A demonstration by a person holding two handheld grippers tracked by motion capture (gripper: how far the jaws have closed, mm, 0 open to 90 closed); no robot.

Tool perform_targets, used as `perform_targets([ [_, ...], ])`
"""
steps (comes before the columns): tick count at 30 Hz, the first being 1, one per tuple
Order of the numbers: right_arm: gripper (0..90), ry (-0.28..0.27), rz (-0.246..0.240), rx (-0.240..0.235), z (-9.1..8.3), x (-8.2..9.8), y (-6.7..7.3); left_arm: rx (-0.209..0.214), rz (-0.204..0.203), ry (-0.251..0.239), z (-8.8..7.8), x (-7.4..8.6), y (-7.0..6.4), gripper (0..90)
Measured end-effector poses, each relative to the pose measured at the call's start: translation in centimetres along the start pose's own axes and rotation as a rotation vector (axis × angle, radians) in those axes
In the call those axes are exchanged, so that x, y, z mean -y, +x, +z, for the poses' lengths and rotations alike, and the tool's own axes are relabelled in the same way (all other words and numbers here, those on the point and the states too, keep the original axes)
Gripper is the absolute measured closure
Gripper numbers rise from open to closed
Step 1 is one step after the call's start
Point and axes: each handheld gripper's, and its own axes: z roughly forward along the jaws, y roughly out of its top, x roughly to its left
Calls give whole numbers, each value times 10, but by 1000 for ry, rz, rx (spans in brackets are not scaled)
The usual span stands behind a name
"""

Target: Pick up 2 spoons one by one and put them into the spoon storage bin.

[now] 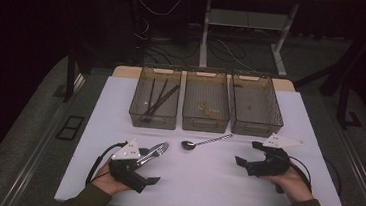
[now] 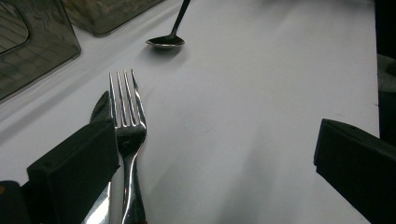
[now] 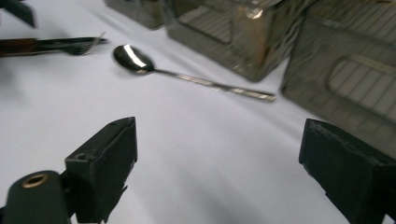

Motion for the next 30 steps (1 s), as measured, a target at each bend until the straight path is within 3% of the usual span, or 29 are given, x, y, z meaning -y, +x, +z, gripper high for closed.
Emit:
perform_targets([
  [5, 116, -3, -7, -6, -6, 14, 5, -5, 1, -1, 0, 0, 0, 0],
  [15, 116, 3, 14, 36, -22, 39, 6, -17, -3, 1, 0, -1, 1, 0],
  [24, 116, 0, 2, 46, -23, 39, 7, -47, 1, 18, 3, -9, 5, 4],
  [30, 116, -1, 0, 50, -22, 39, 8, -57, -11, 16, 12, -23, 12, 97],
])
